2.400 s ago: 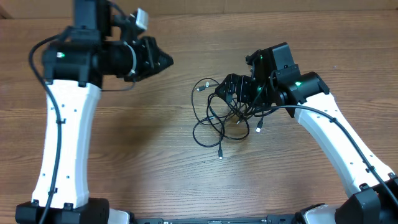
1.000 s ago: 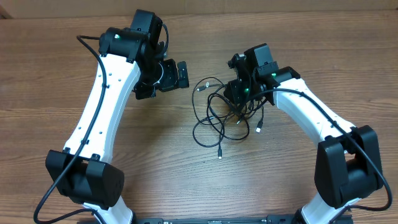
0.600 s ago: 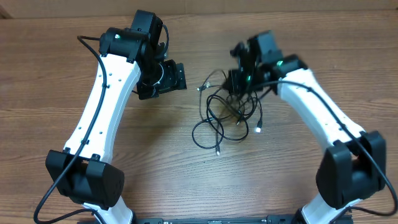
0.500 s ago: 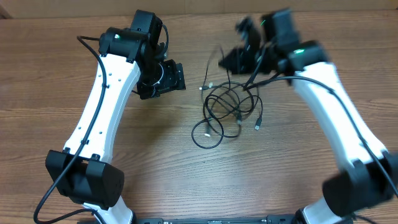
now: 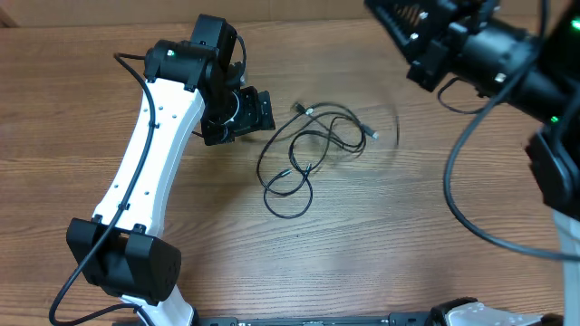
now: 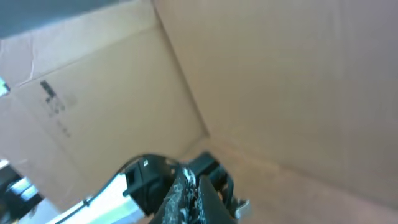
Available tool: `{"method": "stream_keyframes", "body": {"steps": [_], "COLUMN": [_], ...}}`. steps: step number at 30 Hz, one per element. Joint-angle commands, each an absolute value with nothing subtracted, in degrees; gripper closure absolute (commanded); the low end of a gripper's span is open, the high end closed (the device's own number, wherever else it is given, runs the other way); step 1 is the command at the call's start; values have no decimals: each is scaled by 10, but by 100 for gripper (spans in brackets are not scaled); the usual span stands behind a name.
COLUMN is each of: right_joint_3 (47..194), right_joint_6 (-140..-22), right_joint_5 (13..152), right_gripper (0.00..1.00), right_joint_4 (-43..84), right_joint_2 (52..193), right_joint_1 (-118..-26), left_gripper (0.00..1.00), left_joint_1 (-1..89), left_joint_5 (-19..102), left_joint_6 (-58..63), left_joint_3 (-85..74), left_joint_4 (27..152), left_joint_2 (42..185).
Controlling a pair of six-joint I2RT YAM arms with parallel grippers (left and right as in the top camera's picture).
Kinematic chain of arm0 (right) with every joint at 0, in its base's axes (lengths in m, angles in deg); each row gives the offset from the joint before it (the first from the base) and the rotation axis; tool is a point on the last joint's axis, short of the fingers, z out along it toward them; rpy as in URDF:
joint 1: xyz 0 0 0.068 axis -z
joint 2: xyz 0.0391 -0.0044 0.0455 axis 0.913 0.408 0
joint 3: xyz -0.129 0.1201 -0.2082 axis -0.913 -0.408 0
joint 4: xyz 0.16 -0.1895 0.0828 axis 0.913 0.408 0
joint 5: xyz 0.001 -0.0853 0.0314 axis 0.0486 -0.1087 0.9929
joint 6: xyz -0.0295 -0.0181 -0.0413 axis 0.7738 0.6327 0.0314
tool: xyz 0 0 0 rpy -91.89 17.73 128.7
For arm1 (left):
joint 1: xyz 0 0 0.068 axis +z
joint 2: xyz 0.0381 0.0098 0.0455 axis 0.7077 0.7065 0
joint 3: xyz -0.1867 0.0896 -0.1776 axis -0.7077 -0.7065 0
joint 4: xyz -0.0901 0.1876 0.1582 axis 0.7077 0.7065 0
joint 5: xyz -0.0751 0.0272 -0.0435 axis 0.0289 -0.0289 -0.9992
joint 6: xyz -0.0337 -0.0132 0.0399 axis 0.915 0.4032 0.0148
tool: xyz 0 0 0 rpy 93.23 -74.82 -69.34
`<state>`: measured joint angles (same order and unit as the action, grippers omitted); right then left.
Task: Untangle cables
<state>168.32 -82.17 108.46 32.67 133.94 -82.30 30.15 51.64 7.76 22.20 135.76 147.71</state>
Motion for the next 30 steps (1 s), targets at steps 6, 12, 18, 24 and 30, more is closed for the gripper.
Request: {"method": "stream_keyframes", "body": {"steps": [6,12,18,24,30], "right_joint_3": [1698,1697,1697,1697,1685], "right_joint_6": [-837,-837,-837,-837,-842], "right_joint_5": [1032,931,925,930,929], "right_gripper": [96,66,0,0,0], "right_joint_4": [395,500,603,695,781], "right_joint_2": [1328,1355,1400,1444,1483], "right_joint_1": [-823,-823,-823,-825,-850], "left_gripper": [14,13,19,7,0], "left_joint_1": [303,303,303,311,353], "left_joint_5": [492,493,597,662,664], "left_joint_6": [71,76,119,144,159], "left_joint_3": [222,222,214,210,210], "left_joint_4": [1354,1354,1391,1436,1430], "left_joint_2": [1478,1479,1479,1479,1479]}}
